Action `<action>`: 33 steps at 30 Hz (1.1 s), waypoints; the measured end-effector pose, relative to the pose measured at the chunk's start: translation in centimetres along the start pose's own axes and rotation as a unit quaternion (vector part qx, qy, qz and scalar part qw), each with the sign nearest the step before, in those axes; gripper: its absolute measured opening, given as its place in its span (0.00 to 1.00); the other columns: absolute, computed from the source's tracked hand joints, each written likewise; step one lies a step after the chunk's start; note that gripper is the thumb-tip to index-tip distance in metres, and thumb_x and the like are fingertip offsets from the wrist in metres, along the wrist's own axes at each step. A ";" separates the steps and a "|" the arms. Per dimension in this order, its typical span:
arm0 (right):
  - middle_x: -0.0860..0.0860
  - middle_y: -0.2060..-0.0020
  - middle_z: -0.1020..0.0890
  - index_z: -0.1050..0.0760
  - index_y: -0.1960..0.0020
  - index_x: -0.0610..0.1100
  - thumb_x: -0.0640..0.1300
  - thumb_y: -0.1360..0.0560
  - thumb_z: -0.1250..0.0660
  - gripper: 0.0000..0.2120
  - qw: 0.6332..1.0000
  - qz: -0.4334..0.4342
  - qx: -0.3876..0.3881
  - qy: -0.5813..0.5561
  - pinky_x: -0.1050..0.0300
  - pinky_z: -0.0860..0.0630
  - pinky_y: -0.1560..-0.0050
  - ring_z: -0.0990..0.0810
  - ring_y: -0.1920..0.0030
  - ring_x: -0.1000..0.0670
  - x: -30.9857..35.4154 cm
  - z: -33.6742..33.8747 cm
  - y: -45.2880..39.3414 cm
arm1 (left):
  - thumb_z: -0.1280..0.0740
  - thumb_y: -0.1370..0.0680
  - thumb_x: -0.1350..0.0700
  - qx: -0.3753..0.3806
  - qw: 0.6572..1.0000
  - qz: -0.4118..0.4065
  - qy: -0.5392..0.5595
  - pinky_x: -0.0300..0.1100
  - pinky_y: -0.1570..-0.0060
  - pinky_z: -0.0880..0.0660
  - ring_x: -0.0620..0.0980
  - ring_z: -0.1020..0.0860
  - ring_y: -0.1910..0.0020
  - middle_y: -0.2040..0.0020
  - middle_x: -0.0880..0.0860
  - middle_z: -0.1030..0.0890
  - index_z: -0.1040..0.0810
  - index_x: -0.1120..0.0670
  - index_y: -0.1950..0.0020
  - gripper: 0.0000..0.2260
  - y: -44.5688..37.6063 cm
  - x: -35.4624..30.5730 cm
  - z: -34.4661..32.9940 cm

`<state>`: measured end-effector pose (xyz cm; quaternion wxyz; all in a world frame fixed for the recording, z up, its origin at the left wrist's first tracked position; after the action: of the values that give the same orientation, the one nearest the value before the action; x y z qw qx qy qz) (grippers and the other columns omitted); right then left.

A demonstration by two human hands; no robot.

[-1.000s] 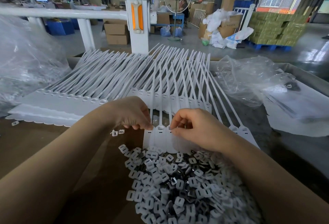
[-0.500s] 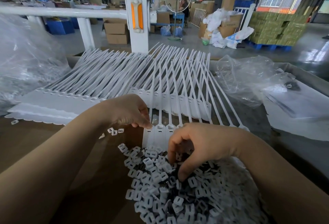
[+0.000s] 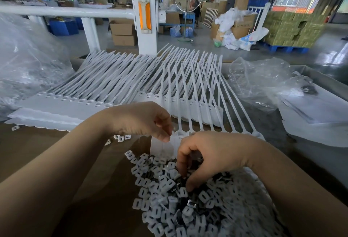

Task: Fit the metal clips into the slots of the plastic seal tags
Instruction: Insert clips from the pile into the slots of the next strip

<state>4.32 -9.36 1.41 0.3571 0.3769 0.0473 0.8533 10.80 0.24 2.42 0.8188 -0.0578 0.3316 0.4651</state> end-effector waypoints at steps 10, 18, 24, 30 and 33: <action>0.60 0.64 0.21 0.22 0.58 0.55 0.45 0.30 0.22 0.09 0.999 0.033 0.006 -0.033 0.58 0.23 0.57 0.24 0.63 0.59 0.5 0.0 0.1 | 0.25 0.27 0.51 -0.001 1.000 -0.001 0.016 0.36 0.53 0.29 0.36 0.19 0.59 0.60 0.40 0.16 0.19 0.38 0.61 0.08 0.1 0.5 0.0; 0.64 0.64 0.19 0.15 0.51 0.53 0.47 0.30 0.22 0.08 1.000 0.025 -0.009 -0.012 0.66 0.25 0.58 0.22 0.62 0.64 0.5 0.1 -0.1 | 0.27 0.25 0.52 -0.048 0.998 0.009 0.028 0.32 0.55 0.27 0.39 0.17 0.58 0.58 0.43 0.15 0.18 0.48 0.55 0.02 0.2 0.9 1.1; 0.59 0.60 0.16 0.16 0.55 0.53 0.46 0.29 0.24 0.04 1.000 0.024 -0.009 0.006 0.63 0.22 0.55 0.19 0.60 0.62 0.6 -0.3 -0.2 | 0.26 0.26 0.53 -0.071 0.996 0.009 0.058 0.28 0.58 0.28 0.39 0.17 0.59 0.58 0.44 0.14 0.17 0.49 0.55 0.02 0.2 0.9 1.8; 0.61 0.62 0.17 0.19 0.60 0.56 0.47 0.29 0.24 0.05 0.994 0.041 -0.094 -0.040 0.65 0.23 0.59 0.20 0.61 0.59 0.5 1.9 0.2 | 0.27 0.25 0.53 -0.062 0.997 0.011 0.054 0.31 0.56 0.28 0.38 0.18 0.60 0.59 0.44 0.15 0.18 0.49 0.55 0.01 0.2 0.8 1.5; 0.60 0.64 0.16 0.18 0.60 0.52 0.46 0.29 0.24 0.04 0.977 0.004 -0.200 -0.079 0.69 0.25 0.65 0.21 0.66 0.62 -1.4 3.8 0.2 | 0.28 0.25 0.52 -0.058 0.997 0.012 0.048 0.34 0.54 0.27 0.37 0.18 0.61 0.60 0.43 0.15 0.18 0.48 0.55 0.01 0.1 0.7 1.3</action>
<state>7.37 -11.16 3.31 0.4242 0.3646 -0.1541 0.8145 11.61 1.35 3.00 0.7918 -0.1238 0.3434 0.4897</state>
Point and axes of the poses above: each hand's wrist, its own y-axis away from the middle knuckle, its own z-axis out of the back of the hand, x = y × z, the point moved 9 cm from there along -y, towards the middle knuckle
